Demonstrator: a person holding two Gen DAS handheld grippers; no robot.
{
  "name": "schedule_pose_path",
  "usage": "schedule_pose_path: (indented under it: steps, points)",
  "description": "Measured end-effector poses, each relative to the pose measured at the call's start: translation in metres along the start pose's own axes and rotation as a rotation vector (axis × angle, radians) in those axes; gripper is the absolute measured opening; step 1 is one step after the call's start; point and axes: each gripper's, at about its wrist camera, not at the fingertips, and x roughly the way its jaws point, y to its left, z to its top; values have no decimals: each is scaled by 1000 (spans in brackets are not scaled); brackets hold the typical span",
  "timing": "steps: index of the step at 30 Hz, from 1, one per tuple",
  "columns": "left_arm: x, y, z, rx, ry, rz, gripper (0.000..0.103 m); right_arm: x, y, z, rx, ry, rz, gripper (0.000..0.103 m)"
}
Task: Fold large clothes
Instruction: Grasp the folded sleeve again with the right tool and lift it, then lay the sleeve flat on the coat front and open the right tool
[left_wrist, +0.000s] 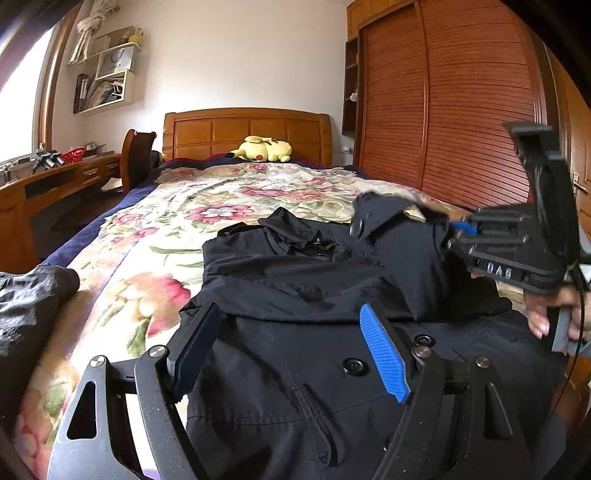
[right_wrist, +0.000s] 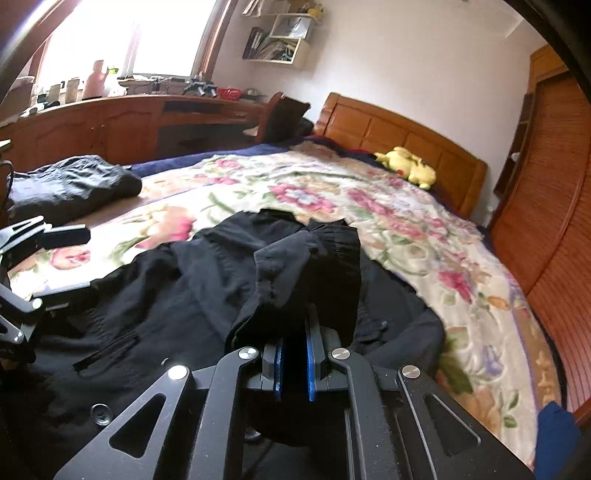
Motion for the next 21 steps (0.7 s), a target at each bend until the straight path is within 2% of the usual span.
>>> schedule_pose_path:
  steps: [4,6,10,12,14,16,21]
  points:
    - [-1,4,-1,-1,-2,7,79,18,-10,3,32,55,67,9]
    - [-1,5,-1,-3,-2,10,79,17,-9,2,34,79,89,16]
    - [-2,7,-2,-5,-2,14,79,16,-8,1,69,124,124,21]
    - [-2,7,-2,-5,-2,14,79,14,-5,-2,75,141,129,28]
    - [-2,8,-2,-4,-2,14,79,14,-4,-5,94,149,146,47]
    - [-2,7,-2,0,-1,13,79,12,-5,-7,110,158,162,60]
    - [0,5,-2,7,4,13,79,1,-11,-17,121,169,158,61]
